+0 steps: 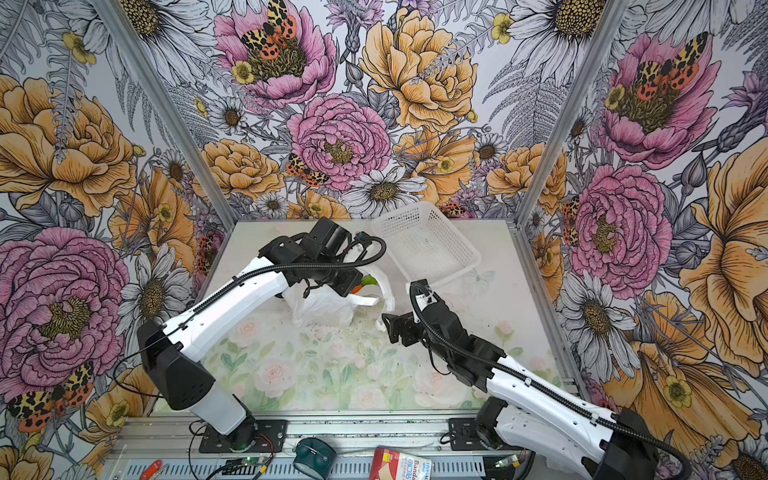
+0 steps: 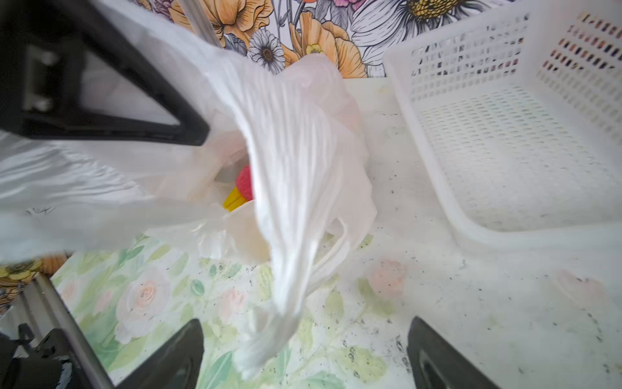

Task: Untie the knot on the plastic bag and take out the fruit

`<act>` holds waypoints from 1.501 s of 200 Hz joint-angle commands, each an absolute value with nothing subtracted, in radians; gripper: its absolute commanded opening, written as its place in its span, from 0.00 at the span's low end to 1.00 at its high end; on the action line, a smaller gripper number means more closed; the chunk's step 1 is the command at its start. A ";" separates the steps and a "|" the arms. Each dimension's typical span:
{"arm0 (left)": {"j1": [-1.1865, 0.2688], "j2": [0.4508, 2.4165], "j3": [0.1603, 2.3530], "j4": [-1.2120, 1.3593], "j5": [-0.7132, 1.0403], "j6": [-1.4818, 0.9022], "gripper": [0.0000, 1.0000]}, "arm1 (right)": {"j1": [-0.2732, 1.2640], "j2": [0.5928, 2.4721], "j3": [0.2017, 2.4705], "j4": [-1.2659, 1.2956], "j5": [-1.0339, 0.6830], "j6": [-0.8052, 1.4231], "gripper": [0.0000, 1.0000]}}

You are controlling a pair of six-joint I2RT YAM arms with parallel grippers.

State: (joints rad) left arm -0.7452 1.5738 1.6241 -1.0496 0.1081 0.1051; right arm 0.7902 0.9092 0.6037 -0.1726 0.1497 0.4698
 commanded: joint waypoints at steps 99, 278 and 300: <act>-0.794 1.422 1.466 -0.855 -0.146 0.177 0.21 | 0.711 0.865 0.600 -0.173 0.152 0.452 0.00; -0.807 1.444 1.472 -0.880 -0.221 0.186 0.04 | 0.903 0.758 0.706 -0.354 0.175 0.420 0.83; -0.810 1.435 1.471 -0.878 -0.221 0.186 0.04 | 0.902 0.914 0.750 -0.356 0.270 0.453 0.58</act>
State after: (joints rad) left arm -0.8028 1.4513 1.4643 -0.8837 -0.2119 0.1864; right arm 0.8989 0.7910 0.7013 -0.3405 0.1299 0.4294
